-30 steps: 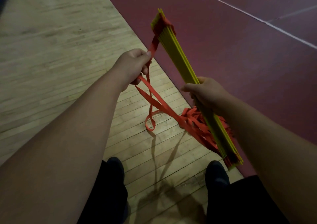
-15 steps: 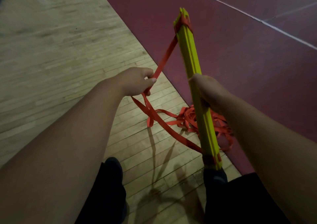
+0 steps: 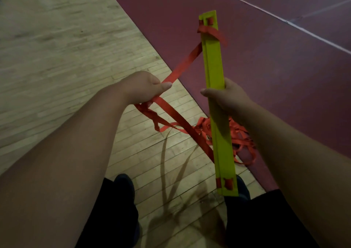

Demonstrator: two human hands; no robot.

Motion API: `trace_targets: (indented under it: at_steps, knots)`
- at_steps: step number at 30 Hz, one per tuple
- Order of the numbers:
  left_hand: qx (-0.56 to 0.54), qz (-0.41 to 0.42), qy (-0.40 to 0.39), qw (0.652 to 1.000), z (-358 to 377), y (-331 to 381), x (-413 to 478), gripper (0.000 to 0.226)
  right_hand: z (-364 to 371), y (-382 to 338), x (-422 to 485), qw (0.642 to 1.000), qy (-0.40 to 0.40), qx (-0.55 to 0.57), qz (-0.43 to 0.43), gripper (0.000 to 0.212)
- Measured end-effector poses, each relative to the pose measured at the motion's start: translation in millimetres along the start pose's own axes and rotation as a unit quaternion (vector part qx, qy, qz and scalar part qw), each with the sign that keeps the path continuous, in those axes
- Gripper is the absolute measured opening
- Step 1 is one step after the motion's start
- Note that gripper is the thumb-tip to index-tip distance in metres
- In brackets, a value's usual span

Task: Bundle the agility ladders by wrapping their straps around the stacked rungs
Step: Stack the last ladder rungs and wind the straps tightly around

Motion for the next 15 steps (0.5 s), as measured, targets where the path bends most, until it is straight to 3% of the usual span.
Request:
trace_targets:
  at_steps: [4,6,8,15]
  knots:
    - [-0.112,0.025,-0.115,0.987,-3,4,-13,0.044,3,1,-2,0.990,-0.041,0.130,0.029,0.049]
    - [-0.139,0.047,-0.171,0.974,-3,7,-19,0.023,0,3,1,0.993,-0.032,0.113,0.025,0.048]
    - [-0.148,0.051,-0.210,0.965,-1,8,-23,0.021,-3,6,5,0.997,-0.009,0.074,0.017,0.044]
    - [-0.086,0.008,-0.200,0.976,2,0,-20,0.027,-4,5,10,0.999,0.026,-0.022,0.006,0.043]
Point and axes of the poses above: each hand's wrist, its own x-axis towards the middle knuckle, its own z-axis out of the palm, y = z × x, the point moved 5 cm from there along x, towards the middle knuckle, and after that the axes turned 4 degrees about -x, right-handed, at the moved point
